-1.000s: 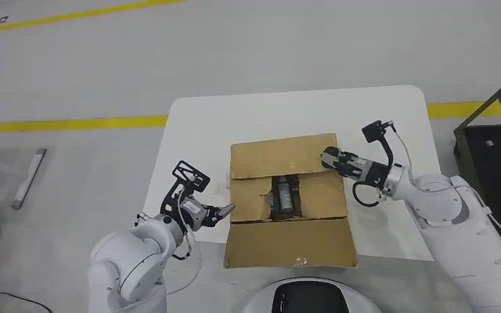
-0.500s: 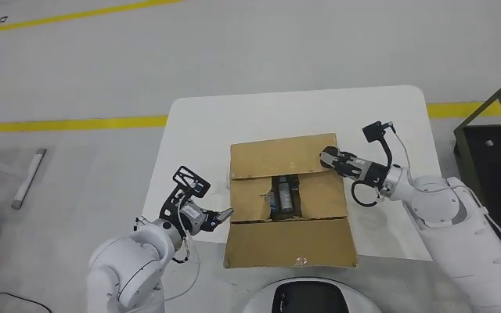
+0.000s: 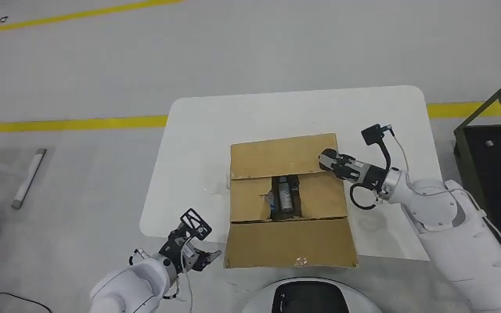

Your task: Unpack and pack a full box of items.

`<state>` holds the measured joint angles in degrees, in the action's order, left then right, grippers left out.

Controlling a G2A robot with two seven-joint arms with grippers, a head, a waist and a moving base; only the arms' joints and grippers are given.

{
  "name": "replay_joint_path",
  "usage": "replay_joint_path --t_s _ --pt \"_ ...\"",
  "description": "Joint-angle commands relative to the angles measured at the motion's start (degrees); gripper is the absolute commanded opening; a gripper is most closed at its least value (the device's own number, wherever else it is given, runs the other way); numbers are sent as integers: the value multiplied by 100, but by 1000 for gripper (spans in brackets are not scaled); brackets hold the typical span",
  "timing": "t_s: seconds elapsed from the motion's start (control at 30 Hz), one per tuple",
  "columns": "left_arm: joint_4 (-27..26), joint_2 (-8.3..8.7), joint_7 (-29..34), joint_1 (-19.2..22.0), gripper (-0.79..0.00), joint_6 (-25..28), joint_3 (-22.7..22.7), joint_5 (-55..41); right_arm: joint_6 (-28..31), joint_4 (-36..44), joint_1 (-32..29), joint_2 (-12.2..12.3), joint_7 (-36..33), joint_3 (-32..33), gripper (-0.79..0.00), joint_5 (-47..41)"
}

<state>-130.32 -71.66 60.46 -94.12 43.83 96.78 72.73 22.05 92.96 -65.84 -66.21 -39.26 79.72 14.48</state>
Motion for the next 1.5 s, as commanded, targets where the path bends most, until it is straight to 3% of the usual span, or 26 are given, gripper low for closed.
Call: replay_joint_path --t_s 0.0,0.27,0.5,0.83,1.17,1.47 --pt "-56 49 -77 -26 0 76 -95 -10 -5 20 -7 8 4 3 -785 -1" --pt "-339 166 -311 44 0 210 -480 -454 -30 35 -16 35 30 10 -785 -13" --pt "-418 187 -507 494 0 -515 -680 -669 -38 62 -7 61 11 24 -785 -42" --pt "151 189 -647 1412 0 -1337 -1318 -336 -78 199 12 89 281 158 -785 -169" --pt "760 159 -616 1928 0 -2327 -1840 380 -547 855 -314 143 1074 670 -785 350" --pt "1051 154 -552 2216 0 -2528 -2097 751 -585 1304 -629 164 954 488 -785 825"
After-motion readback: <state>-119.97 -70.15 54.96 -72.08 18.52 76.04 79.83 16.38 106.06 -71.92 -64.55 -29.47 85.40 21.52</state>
